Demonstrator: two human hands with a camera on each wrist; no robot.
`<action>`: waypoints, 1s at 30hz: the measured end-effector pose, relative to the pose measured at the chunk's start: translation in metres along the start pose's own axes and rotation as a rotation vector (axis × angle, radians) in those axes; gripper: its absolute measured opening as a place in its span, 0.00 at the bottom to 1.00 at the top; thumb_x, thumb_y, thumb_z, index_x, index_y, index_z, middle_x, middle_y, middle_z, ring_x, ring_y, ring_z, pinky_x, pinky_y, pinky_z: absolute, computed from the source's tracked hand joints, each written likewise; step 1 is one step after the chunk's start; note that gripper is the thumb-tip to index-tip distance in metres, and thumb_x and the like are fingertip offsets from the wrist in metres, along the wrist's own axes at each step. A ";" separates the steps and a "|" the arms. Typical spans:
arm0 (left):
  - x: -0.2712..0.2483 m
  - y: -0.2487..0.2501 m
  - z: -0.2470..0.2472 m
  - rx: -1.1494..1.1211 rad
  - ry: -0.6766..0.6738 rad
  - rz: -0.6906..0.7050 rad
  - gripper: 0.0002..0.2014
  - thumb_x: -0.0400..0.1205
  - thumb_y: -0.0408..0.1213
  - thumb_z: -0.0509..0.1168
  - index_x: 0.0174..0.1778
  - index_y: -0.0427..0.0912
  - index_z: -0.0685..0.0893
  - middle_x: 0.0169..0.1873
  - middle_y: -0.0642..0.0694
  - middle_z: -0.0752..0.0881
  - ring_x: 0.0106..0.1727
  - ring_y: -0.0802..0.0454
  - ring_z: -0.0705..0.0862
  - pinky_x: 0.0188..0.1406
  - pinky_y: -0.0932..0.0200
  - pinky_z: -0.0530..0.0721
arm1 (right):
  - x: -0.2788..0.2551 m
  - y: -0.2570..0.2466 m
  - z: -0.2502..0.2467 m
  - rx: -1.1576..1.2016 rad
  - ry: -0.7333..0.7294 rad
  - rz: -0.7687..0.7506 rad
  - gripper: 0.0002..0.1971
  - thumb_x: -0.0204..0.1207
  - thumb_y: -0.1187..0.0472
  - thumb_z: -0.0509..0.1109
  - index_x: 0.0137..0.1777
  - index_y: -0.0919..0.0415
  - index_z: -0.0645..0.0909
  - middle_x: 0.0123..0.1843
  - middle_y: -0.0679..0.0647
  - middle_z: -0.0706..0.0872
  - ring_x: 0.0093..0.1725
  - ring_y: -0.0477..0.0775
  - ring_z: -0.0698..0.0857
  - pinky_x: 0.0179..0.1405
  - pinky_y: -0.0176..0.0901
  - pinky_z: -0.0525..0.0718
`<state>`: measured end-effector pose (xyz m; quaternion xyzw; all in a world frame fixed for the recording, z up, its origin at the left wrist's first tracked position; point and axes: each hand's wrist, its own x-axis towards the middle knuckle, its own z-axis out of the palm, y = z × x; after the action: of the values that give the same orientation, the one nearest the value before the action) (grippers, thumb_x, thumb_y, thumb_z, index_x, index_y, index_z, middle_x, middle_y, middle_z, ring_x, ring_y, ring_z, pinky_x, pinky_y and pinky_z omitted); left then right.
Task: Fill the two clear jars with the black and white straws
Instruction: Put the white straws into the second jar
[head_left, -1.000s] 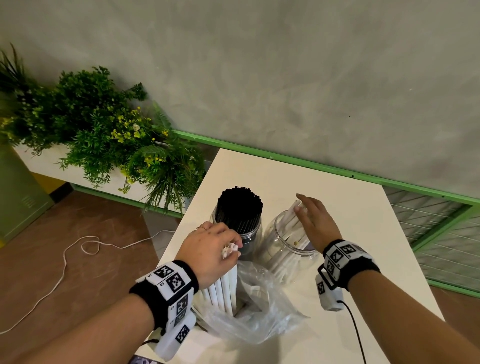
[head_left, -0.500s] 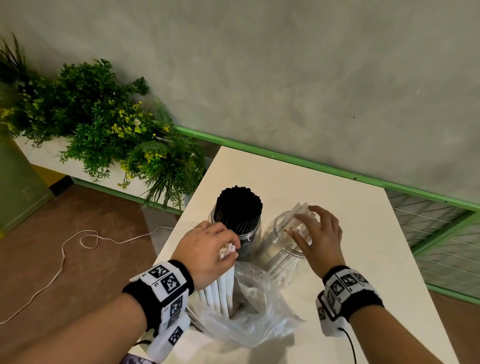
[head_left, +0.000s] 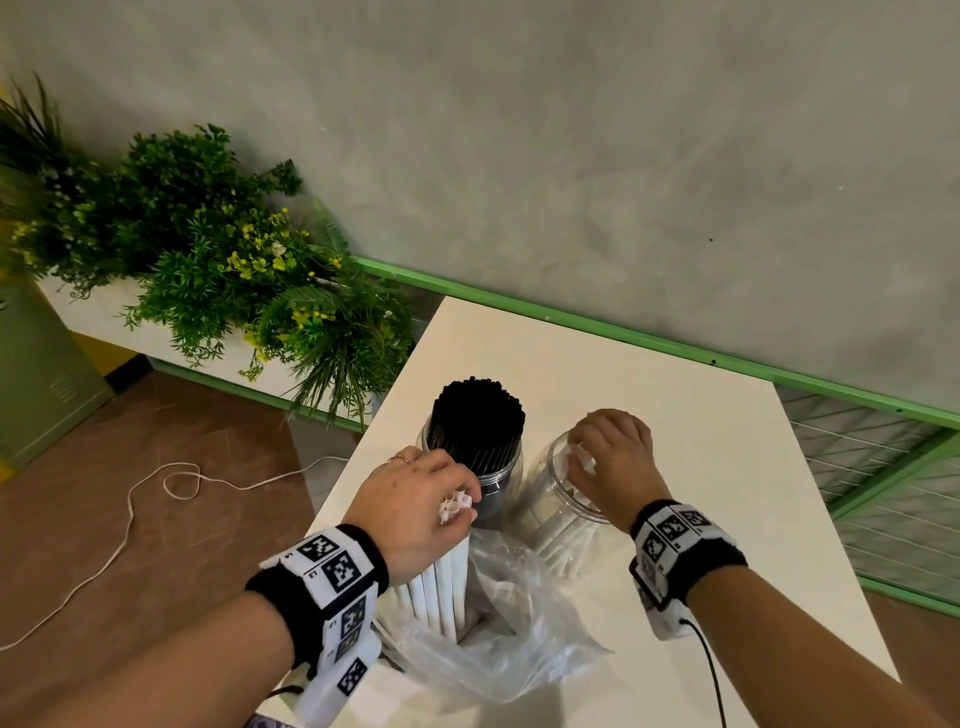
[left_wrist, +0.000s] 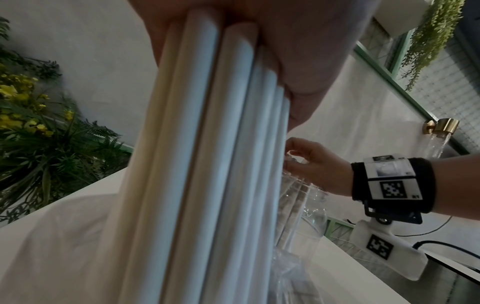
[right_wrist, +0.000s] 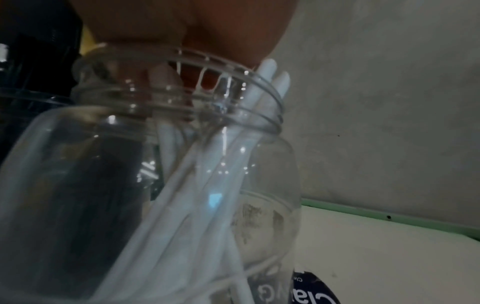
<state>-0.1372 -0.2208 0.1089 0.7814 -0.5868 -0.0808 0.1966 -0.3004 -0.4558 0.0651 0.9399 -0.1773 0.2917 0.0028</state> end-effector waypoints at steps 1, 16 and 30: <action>0.000 0.000 0.000 -0.005 0.004 0.000 0.24 0.70 0.61 0.44 0.51 0.60 0.80 0.49 0.62 0.79 0.52 0.57 0.72 0.50 0.67 0.66 | 0.000 0.003 -0.003 -0.002 0.027 0.072 0.08 0.70 0.55 0.63 0.44 0.55 0.79 0.47 0.49 0.83 0.56 0.56 0.77 0.58 0.49 0.67; 0.001 -0.001 0.002 -0.026 0.020 0.003 0.21 0.71 0.60 0.47 0.50 0.60 0.81 0.47 0.61 0.80 0.50 0.57 0.73 0.51 0.65 0.69 | -0.014 0.016 -0.027 0.354 0.068 0.491 0.20 0.80 0.49 0.64 0.71 0.54 0.75 0.69 0.49 0.73 0.64 0.47 0.75 0.58 0.33 0.74; 0.001 -0.002 0.001 -0.040 -0.006 0.007 0.23 0.71 0.61 0.46 0.51 0.61 0.81 0.48 0.62 0.80 0.51 0.58 0.71 0.53 0.65 0.69 | 0.015 0.024 0.006 0.308 -0.196 0.361 0.22 0.78 0.52 0.70 0.72 0.53 0.76 0.62 0.52 0.79 0.63 0.54 0.76 0.62 0.40 0.70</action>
<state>-0.1356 -0.2211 0.1067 0.7750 -0.5884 -0.0938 0.2106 -0.2937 -0.4843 0.0660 0.9062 -0.2952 0.2186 -0.2096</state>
